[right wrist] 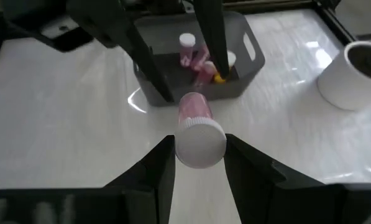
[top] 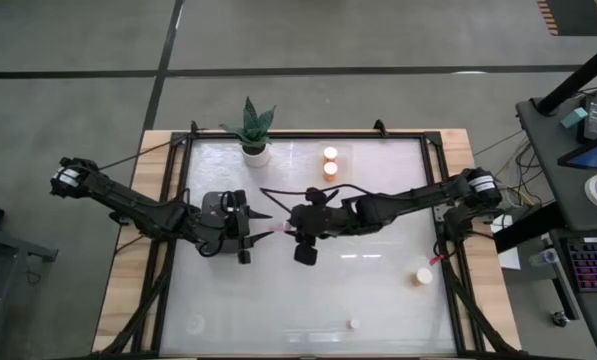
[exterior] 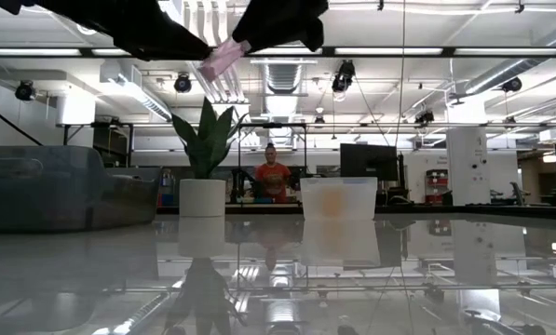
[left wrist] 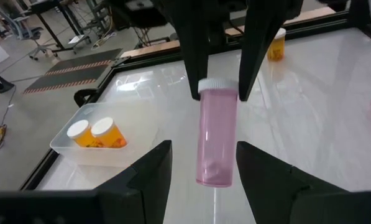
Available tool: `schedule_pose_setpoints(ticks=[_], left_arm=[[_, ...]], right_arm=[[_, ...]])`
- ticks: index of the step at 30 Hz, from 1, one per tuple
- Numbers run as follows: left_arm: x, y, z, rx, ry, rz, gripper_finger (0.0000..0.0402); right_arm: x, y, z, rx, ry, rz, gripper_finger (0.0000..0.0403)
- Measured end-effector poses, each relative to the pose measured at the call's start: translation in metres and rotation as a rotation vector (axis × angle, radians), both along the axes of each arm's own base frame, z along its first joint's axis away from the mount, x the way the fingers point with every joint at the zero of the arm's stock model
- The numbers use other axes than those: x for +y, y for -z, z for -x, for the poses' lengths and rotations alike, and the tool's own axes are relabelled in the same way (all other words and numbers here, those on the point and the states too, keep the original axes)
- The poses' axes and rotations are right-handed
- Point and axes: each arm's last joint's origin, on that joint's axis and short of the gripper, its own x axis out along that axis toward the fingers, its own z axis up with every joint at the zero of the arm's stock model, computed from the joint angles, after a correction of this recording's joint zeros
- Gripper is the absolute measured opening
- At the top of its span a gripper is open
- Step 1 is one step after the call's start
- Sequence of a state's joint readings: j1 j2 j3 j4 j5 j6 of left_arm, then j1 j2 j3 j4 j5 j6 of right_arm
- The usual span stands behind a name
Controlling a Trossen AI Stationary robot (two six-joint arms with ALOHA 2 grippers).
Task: Pick and place medicine bottles into bin by pill shape (circle, oval)
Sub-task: Put the top small pink pill bottle into the black bin
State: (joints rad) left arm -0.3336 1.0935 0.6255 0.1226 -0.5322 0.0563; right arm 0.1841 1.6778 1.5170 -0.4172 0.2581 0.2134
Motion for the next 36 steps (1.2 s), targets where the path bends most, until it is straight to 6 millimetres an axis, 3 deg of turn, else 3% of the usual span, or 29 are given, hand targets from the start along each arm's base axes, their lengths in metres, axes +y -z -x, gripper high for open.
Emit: schedule_pose_setpoints(ticks=[11, 36], left_arm=[[0.001, 0.010, 0.003, 0.027, -0.002, -0.009, 0.0164], [0.005, 0.008, 0.000, -0.042, -0.011, 0.009, 0.0164]], right_arm=[[0.000, -0.014, -0.001, -0.034, -0.019, 0.021, 0.0120], [0.000, -0.014, -0.006, -0.074, -0.036, 0.045, 0.0120]])
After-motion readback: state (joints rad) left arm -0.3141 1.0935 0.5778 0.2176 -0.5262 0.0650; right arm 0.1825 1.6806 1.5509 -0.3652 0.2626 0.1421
